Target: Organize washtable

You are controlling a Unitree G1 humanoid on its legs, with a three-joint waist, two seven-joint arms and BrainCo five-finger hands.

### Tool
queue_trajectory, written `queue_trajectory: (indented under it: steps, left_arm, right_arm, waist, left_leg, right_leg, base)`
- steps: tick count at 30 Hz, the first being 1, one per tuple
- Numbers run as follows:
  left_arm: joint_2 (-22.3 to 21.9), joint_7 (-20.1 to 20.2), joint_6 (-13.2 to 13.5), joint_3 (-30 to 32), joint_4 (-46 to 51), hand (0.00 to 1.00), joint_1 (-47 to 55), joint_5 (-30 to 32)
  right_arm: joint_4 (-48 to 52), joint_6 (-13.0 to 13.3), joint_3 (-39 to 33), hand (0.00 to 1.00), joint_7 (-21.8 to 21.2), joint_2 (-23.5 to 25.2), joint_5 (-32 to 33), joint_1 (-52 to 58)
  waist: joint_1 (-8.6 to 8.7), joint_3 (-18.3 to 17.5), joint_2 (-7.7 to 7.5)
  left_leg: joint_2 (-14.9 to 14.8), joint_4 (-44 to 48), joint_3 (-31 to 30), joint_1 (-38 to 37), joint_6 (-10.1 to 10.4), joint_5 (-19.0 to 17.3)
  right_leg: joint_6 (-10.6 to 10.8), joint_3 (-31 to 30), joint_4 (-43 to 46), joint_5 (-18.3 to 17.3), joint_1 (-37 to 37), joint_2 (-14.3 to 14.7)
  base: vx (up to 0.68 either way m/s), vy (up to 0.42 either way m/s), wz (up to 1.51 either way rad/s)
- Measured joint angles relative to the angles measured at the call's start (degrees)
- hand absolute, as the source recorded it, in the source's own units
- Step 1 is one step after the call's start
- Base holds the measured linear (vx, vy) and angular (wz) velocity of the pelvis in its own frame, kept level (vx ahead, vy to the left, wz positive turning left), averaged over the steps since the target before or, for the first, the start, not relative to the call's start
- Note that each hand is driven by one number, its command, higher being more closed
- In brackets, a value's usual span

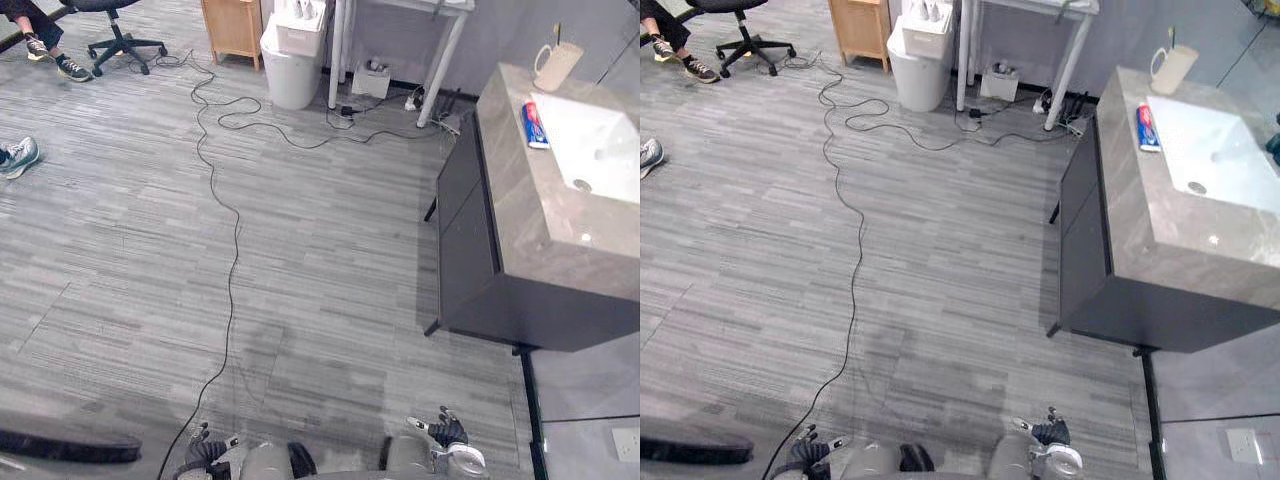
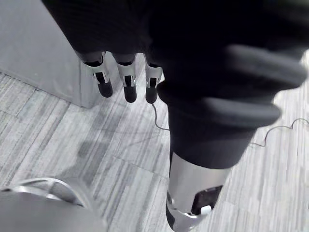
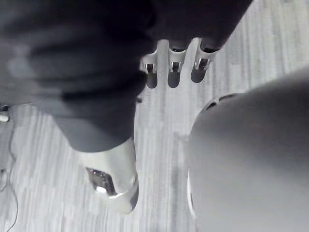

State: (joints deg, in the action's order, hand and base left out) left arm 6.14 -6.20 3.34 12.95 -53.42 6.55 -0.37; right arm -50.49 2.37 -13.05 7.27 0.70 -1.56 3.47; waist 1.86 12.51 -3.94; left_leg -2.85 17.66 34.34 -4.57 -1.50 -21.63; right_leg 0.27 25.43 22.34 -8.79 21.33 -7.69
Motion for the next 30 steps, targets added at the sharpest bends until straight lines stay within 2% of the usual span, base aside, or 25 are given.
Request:
queue_trajectory:
  steps: [1, 3, 4, 5, 6, 7, 8, 9, 10, 11, 12, 14, 16, 17, 18, 20, 21, 22, 23, 24, 25, 26, 27, 29, 30]
  left_arm:
    - [-0.5, 0.1, -0.2, 0.0, 0.0, 0.00, -0.2, 0.0]
    - [-0.8, 0.5, -0.2, 0.1, 0.0, 0.00, -0.6, 0.0]
    - [-1.2, 1.0, -0.2, 0.7, 0.0, 0.00, -1.1, 0.1]
    - [-2.7, 1.1, -0.3, 1.7, 0.1, 0.00, -2.1, 0.1]
    - [-3.0, 1.1, -0.4, 2.4, 0.1, 0.00, -2.2, 0.1]
    - [-5.6, 1.2, -0.6, 3.4, 0.9, 0.00, -2.9, 0.0]
    - [-7.0, 1.0, -0.7, 4.2, 1.2, 0.00, -1.7, 0.0]
    - [-7.0, 1.3, -0.5, 4.1, 2.5, 0.00, -0.3, 0.0]
    - [-8.4, 1.2, -0.4, 4.7, 3.2, 0.00, -0.7, 0.0]
    - [-8.4, 1.2, -0.3, 5.1, 4.4, 0.00, -1.2, 0.0]
    - [-8.0, 1.1, -0.1, 5.4, 5.7, 0.00, -1.8, 0.0]
    - [-7.9, 1.1, 0.1, 5.4, 6.1, 0.00, -1.3, 0.0]
    - [-7.9, 1.2, 0.5, 5.9, 6.8, 0.00, -0.7, 0.0]
    - [-8.5, 1.2, 0.6, 6.8, 6.8, 0.00, -0.6, -0.1]
    - [-9.0, 1.2, 0.8, 7.4, 6.9, 0.00, -0.5, -0.2]
    - [-9.5, 1.1, 1.2, 7.9, 6.7, 0.00, -0.3, -1.0]
    - [-9.8, 1.1, 1.3, 8.0, 6.6, 0.00, 0.0, -1.2]
    - [-10.3, 1.0, 1.6, 8.2, 6.5, 0.00, 0.4, -1.3]
    - [-9.5, 1.0, 1.6, 8.3, 6.3, 0.00, 0.6, -1.2]
    - [-9.3, 1.1, 1.7, 8.5, 6.4, 0.00, 0.5, -1.2]
    - [-8.9, 1.2, 1.9, 9.3, 6.0, 0.00, 0.5, -1.2]
    - [-8.4, 1.1, 1.8, 9.3, 5.8, 0.00, 0.2, -1.2]
    - [-8.2, 1.1, 1.5, 9.2, 5.3, 0.00, 0.0, -1.2]
    - [-8.0, 1.0, 0.9, 8.9, 4.0, 0.00, -0.2, -1.2]
    - [-8.0, 1.0, 0.9, 8.5, 4.0, 0.00, -0.2, -1.2]
  right_arm:
    - [0.3, 0.0, -0.6, 0.00, 0.0, -0.1, 0.0, 0.1]
    - [0.7, 0.0, -1.5, 0.00, 0.0, -0.1, -0.1, 0.4]
    - [0.9, -0.1, -2.0, 0.00, -0.1, -0.1, 0.0, 0.5]
    - [2.5, -0.5, -2.6, 0.00, -0.2, -0.1, -0.3, 0.5]
    - [2.9, -0.4, -2.6, 0.00, -0.2, 0.0, -0.3, 0.7]
    - [4.7, -0.5, -2.8, 0.00, -0.4, -0.4, -0.2, 1.4]
    - [7.3, -0.4, -2.6, 0.00, -0.8, -0.7, -0.2, 2.7]
    - [8.9, -0.4, -1.8, 0.00, -0.8, 0.2, -0.2, 3.9]
    - [9.0, -0.6, -1.8, 0.00, -0.7, -0.5, -0.2, 3.6]
    - [8.9, -0.7, -1.9, 0.00, -0.8, -0.3, -0.1, 3.3]
    - [8.7, -0.9, -1.7, 0.00, -0.8, 1.0, -0.1, 3.3]
    - [8.7, -1.2, -1.5, 0.00, -0.7, 1.6, 0.0, 4.1]
    - [8.7, -1.3, -0.3, 0.00, -0.7, 1.6, 0.0, 4.8]
    - [8.6, -1.3, -0.4, 0.00, -0.7, 1.4, -0.1, 4.9]
    - [8.5, -1.2, -0.5, 0.00, -0.7, 1.3, -0.1, 4.8]
    - [8.6, -1.1, -0.3, 0.00, -0.4, 1.3, -0.1, 4.8]
    - [8.5, -1.0, -0.2, 0.00, -0.2, 1.2, -0.1, 5.1]
    - [8.5, -1.0, 0.0, 0.00, 0.0, 1.0, -0.1, 5.7]
    - [8.3, -1.0, 0.7, 0.00, 0.0, 1.9, -0.2, 6.1]
    - [8.3, -1.0, 0.8, 0.00, -0.1, 2.5, -0.3, 6.6]
    - [8.4, -1.0, 1.5, 0.00, -0.1, 3.0, -0.3, 6.8]
    - [8.6, -0.9, 1.7, 0.00, -0.2, 3.0, -0.7, 7.1]
    - [8.6, -0.9, 1.7, 0.00, -0.2, 3.0, -0.8, 6.9]
    - [8.9, -0.7, 2.8, 0.00, -1.4, 3.1, -1.4, 5.8]
    - [8.9, -0.7, 2.9, 0.00, -1.5, 3.1, -1.4, 5.7]
  waist:
    - [0.83, 0.2, 0.28]
    - [1.08, 0.2, 0.45]
    - [1.29, 0.3, 0.79]
    - [0.66, 0.9, 2.82]
    - [0.66, 1.1, 2.89]
    - [1.49, 2.2, 2.28]
    - [0.91, 1.3, 4.87]
    - [0.31, 0.2, 3.55]
    - [0.15, 0.9, 6.25]
    - [-0.03, 0.7, 6.92]
    - [0.04, 1.4, 5.36]
    - [-1.04, 1.6, 3.85]
    - [-1.74, 1.8, 3.03]
    - [-2.78, 1.7, 3.03]
    - [-3.08, 1.7, 3.09]
    - [-3.11, 1.1, 4.00]
    - [-3.15, 0.9, 4.38]
    - [-3.92, -0.2, 4.87]
    - [-4.21, -1.7, 2.65]
    - [-4.25, -2.3, 1.72]
    - [-4.35, -2.9, 0.76]
    - [-4.32, -3.2, 0.24]
    - [-4.51, -3.1, 0.26]
    - [-4.66, -2.8, 0.76]
    - [-4.46, -2.7, 0.88]
  left_leg:
    - [0.7, -2.2, -1.4, -2.4, 0.4, 0.2]
    - [1.2, -3.7, -3.7, -5.0, 2.4, 0.0]
    - [0.3, -2.5, -5.1, -5.6, 3.6, -0.6]
    - [-3.6, 3.6, -5.7, -5.0, 5.3, -0.6]
    - [-4.3, 7.6, -5.7, -4.5, 5.9, 0.8]
    - [-4.2, 15.9, -5.8, -4.1, 2.8, 6.7]
    - [-7.8, 26.7, -5.5, -2.3, 1.1, 11.4]
    - [-8.6, 32.2, -5.2, -1.4, 1.0, 12.2]
    - [-12.5, 37.8, -4.7, -0.2, 0.8, 9.7]
    - [-14.3, 40.3, -6.0, 3.0, 1.4, 7.0]
    - [-14.6, 40.2, -7.1, 6.2, 1.3, 6.2]
    - [-14.8, 37.8, -9.7, 10.1, 1.3, 6.0]
    - [-13.8, 31.9, -13.5, 14.5, 1.6, 5.8]
    - [-11.5, 23.3, -17.1, 17.5, 2.4, 6.3]
    - [-10.6, 19.2, -18.8, 18.6, 3.1, 6.7]
    - [-8.5, 5.6, -23.2, 20.4, 5.7, 9.9]
    - [-8.3, 2.7, -24.2, 20.5, 5.6, 11.3]
    - [-7.8, 3.4, -24.9, 19.5, 4.9, 18.4]
    - [-6.9, 6.5, -22.2, 19.8, 3.6, 15.2]
    - [-6.8, 7.9, -20.9, 19.9, 3.3, 13.5]
    - [-6.9, 11.2, -18.9, 19.7, 1.9, 10.6]
    - [-6.9, 12.9, -16.5, 18.4, 0.9, 7.6]
    - [-6.9, 13.2, -15.2, 17.3, 0.5, 6.4]
    - [-7.2, 11.4, -9.4, 11.4, -1.0, 4.7]
    - [-7.2, 10.4, -8.6, 9.7, -1.2, 4.6]
  right_leg:
    - [-0.7, 1.1, -4.6, 4.4, -0.1, 1.4]
    - [-5.4, 1.0, -6.2, 9.3, -0.5, 3.0]
    - [-8.5, 1.0, -6.2, 11.7, -1.3, 3.8]
    - [-9.3, 2.6, -4.7, 9.9, -3.6, 4.9]
    - [-9.1, 2.7, -2.9, 8.3, -4.4, 4.3]
    - [-12.4, 4.8, 9.4, 2.9, -2.7, 0.4]
    - [-10.2, 5.9, 5.8, 1.2, -4.6, 4.2]
    - [-13.3, 5.8, -0.2, 2.9, -6.6, 5.5]
    - [-12.8, 4.6, 0.4, 1.0, -8.5, 8.0]
    - [-12.3, 1.3, -0.4, -0.6, -10.2, 9.0]
    - [-11.5, -1.7, -1.8, -1.6, -12.7, 8.6]
    - [-10.2, -6.4, -4.9, -2.4, -17.6, 8.4]
    - [-8.8, -10.7, -7.2, -3.1, -21.8, 8.2]
    - [-7.0, -14.7, -7.5, -3.9, -23.7, 7.2]
    - [-6.1, -16.1, -7.5, -4.4, -24.3, 6.8]
    - [-2.1, -20.9, -6.7, -6.7, -25.5, 5.5]
    - [-0.9, -22.4, -6.1, -7.6, -25.8, 5.4]
    - [1.2, -26.0, -4.6, -9.7, -26.2, 5.0]
    - [1.9, -29.5, -4.7, -10.1, -26.2, 3.0]
    - [1.8, -30.7, -4.7, -10.0, -26.1, 2.3]
    - [1.8, -32.2, -4.5, -9.2, -26.2, 1.3]
    - [2.9, -33.4, -3.5, -8.6, -26.0, 0.2]
    - [3.5, -33.9, -1.8, -8.3, -25.4, -0.2]
    - [8.0, -34.8, 14.9, -5.6, -17.5, -0.7]
    - [8.2, -33.7, 18.6, -5.6, -15.7, -0.9]
  base:
    - [0.47, 0.063, 0.58]
    - [0.47, 0.021, 0.62]
    - [0.69, -0.031, 0.39]
    - [0.58, -0.033, 0.27]
    - [0.67, -0.061, -0.01]
    - [0.46, -0.153, -0.52]
    - [0.48, -0.219, -0.82]
    - [0.23, -0.214, -1.28]
    - [0.28, -0.062, -1.27]
    - [0.35, 0.006, -1.33]
    - [0.45, 0.056, -0.99]
    - [0.46, 0.076, -1.07]
    - [0.42, 0.173, -1.24]
    - [0.44, 0.271, -1.13]
    - [0.42, 0.300, -1.28]
    - [0.43, 0.370, -1.07]
    - [0.62, 0.540, -1.33]
    - [0.56, 0.484, -1.35]
    - [0.56, 0.484, -1.26]
    - [0.42, 0.353, -0.97]
    - [0.45, 0.403, -0.79]
    - [0.52, 0.468, -0.84]
    - [0.46, 0.412, -1.01]
    - [0.31, 0.243, -1.18]
    - [0.25, 0.153, -1.04]
